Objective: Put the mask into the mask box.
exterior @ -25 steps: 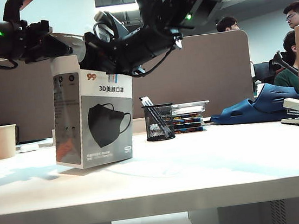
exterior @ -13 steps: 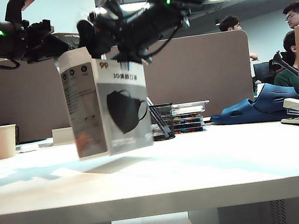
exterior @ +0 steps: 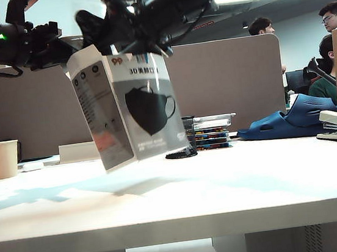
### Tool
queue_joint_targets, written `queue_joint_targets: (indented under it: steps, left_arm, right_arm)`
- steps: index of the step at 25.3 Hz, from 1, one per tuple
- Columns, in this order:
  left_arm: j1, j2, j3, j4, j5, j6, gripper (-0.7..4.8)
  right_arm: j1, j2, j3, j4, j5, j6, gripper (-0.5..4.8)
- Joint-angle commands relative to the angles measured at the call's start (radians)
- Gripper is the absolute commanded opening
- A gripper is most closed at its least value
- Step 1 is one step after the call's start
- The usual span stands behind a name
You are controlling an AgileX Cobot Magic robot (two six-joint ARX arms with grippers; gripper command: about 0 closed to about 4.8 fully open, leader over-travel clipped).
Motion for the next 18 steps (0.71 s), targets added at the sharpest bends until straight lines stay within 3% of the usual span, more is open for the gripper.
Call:
queue_joint_targets:
  steps: [1,8,16,18]
  left_arm:
    - [0.006,-0.005,0.003,0.021,-0.062,0.008,-0.05]
    - [0.006,-0.005,0.003,0.029,-0.065,0.009,-0.05]
    - [0.006,-0.006,0.003,0.045,-0.065,0.009,-0.05]
    - [0.006,-0.006,0.003,0.048,-0.066,0.009,-0.06]
  right_arm:
    - [-0.006,-0.040,0.003,0.011,-0.002,-0.004,2.85]
    - [-0.014,-0.059,0.004,0.038,0.002,-0.004,2.81]
    - [-0.038,-0.058,0.003,-0.093,0.044,-0.009,2.69]
    - [-0.039,-0.062,0.003,-0.085,0.043,-0.009,2.35]
